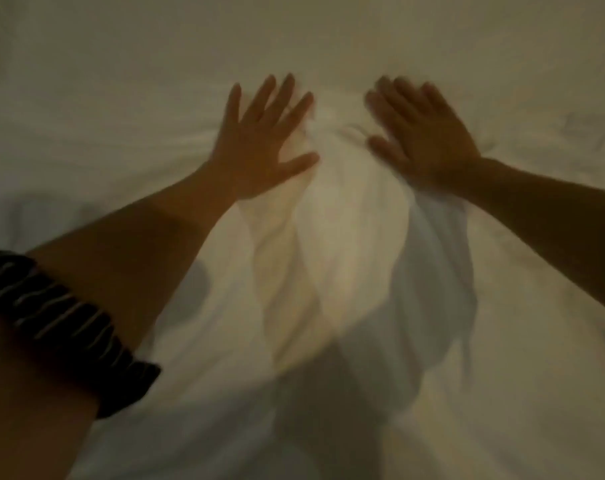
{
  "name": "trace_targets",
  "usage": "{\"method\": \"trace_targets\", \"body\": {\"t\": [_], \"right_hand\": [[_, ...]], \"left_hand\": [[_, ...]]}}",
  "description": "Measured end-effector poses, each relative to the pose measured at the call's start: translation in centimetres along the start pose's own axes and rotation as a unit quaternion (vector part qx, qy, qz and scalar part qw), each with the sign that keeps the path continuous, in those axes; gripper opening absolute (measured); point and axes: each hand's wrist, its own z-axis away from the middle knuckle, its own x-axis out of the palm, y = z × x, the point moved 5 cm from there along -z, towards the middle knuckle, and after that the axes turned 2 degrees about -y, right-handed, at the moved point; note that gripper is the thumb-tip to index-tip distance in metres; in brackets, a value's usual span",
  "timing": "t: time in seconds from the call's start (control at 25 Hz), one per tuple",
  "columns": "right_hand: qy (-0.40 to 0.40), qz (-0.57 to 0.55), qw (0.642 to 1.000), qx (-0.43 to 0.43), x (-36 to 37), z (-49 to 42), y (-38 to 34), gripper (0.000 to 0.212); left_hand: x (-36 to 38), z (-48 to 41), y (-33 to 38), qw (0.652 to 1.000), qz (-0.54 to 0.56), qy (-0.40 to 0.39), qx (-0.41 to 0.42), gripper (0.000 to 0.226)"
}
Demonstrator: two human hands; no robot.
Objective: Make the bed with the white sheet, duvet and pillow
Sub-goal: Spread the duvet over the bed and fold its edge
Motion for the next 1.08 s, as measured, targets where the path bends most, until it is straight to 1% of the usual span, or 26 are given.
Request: {"method": "trace_targets", "body": {"t": [0.04,0.08,0.16,0.2,0.24,0.36,0.4,0.48,0.56,0.64,0.72,0.8,0.88,0.92,1.0,1.08], "right_hand": [[0.001,-0.014,1.000,0.024,-0.1,0.2,-0.5,0.065],[0.018,-0.020,0.999,0.019,0.1,1.2,-1.8,0.063],[0.042,-0.037,0.997,-0.060,0.2,5.4,-6.2,0.059],[0.028,-0.049,0.995,-0.086,0.5,7.7,-7.9,0.058],[0.009,-0.062,0.994,-0.087,0.7,9.6,-9.1,0.058],[-0.007,-0.085,0.996,-0.008,0.7,14.6,-11.5,0.059],[-0.015,-0.087,0.996,-0.007,0.4,17.4,-13.1,0.061],[-0.049,-0.086,0.994,-0.042,0.3,23.9,-17.6,0.067],[-0.076,-0.081,0.991,-0.070,0.1,28.9,-21.1,0.070],[-0.064,-0.076,0.993,-0.056,0.0,29.0,-22.2,0.068],[-0.049,-0.058,0.997,0.021,-0.1,26.1,-21.8,0.069],[-0.058,-0.053,0.995,0.064,0.7,25.0,-22.9,0.072],[-0.093,-0.060,0.992,0.066,2.2,27.4,-26.2,0.073],[-0.091,-0.058,0.992,0.065,2.5,29.0,-27.7,0.072],[-0.081,-0.071,0.992,0.068,2.2,30.2,-29.0,0.073],[-0.071,-0.105,0.989,0.079,0.9,28.2,-29.2,0.071]], "left_hand": [[-0.1,0.0,1.4,1.000,0.001,0.006,-0.011,0.073],[0.1,0.8,3.3,1.000,0.009,0.019,0.004,0.067],[0.5,4.7,7.5,0.994,0.039,0.041,0.089,0.059],[0.6,7.0,9.0,0.991,0.055,0.034,0.120,0.057],[0.6,9.2,10.0,0.989,0.072,0.018,0.129,0.058],[0.3,14.8,12.0,0.989,0.096,-0.024,0.110,0.073],[0.2,17.4,12.8,0.987,0.098,-0.032,0.124,0.079],[0.3,23.0,14.5,0.980,0.099,-0.047,0.167,0.089],[0.6,26.9,15.3,0.976,0.085,-0.048,0.194,0.094],[0.3,27.5,14.8,0.979,0.073,-0.033,0.187,0.096],[0.1,26.1,13.1,0.987,0.071,-0.026,0.139,0.097],[0.5,26.4,11.7,0.990,0.065,-0.048,0.119,0.104],[1.7,29.4,11.8,0.986,0.059,-0.087,0.133,0.107],[1.8,31.0,12.0,0.985,0.060,-0.088,0.134,0.106],[1.6,33.0,11.3,0.987,0.061,-0.074,0.129,0.101],[1.2,33.2,8.6,0.991,0.060,-0.051,0.106,0.091]]}}
